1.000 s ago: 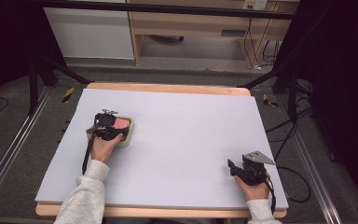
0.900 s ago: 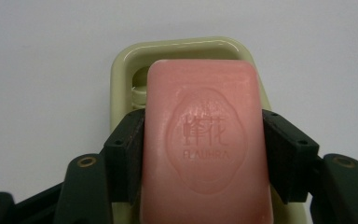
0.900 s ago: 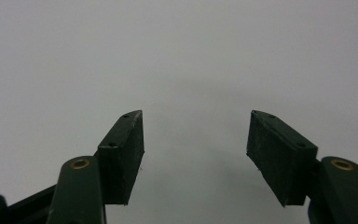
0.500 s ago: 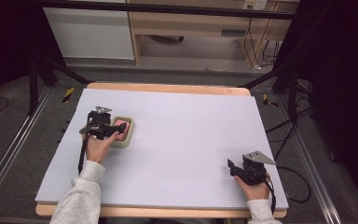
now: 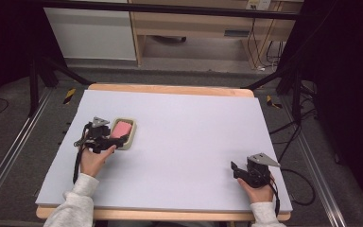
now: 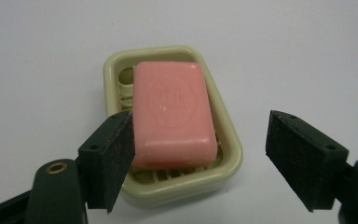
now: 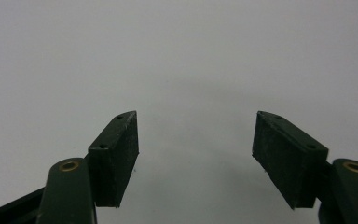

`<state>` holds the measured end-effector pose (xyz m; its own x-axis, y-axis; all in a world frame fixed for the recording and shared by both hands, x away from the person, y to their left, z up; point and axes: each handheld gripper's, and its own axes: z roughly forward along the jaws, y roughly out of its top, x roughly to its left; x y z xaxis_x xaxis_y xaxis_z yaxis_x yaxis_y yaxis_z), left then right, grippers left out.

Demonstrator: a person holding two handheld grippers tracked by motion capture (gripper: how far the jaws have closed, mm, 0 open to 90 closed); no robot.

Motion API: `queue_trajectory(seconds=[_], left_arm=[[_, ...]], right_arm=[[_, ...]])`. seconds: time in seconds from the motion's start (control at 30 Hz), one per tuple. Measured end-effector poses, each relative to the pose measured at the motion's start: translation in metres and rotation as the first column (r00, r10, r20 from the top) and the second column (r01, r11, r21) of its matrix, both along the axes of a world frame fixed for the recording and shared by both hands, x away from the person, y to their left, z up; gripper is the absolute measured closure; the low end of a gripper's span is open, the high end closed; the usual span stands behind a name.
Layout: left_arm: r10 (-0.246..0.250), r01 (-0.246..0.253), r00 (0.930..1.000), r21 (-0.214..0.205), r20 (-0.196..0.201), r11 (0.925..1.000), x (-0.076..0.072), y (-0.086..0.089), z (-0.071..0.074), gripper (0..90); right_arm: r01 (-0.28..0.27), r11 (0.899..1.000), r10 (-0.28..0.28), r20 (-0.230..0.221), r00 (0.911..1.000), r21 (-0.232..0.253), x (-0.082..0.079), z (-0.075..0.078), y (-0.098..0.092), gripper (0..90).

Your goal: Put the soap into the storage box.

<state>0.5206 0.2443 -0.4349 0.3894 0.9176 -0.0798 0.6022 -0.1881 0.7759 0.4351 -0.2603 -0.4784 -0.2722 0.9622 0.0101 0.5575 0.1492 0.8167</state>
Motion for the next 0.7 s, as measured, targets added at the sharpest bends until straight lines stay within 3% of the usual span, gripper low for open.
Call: queue_trajectory(seconds=[0.37,0.7], left_arm=[[0.006,-0.006,0.9988,0.006,0.048,1.0,-0.028,0.02,-0.007,21.7],[0.037,-0.037,0.999,0.012,0.026,0.9992,-0.048,0.044,-0.021,20.4]], right_arm=[[0.02,1.0,-0.02,-0.014,0.9997,0.003,0.0,-0.002,-0.005,25.3],[0.036,0.999,-0.035,-0.029,0.999,0.01,0.0,-0.005,-0.008,24.0]])
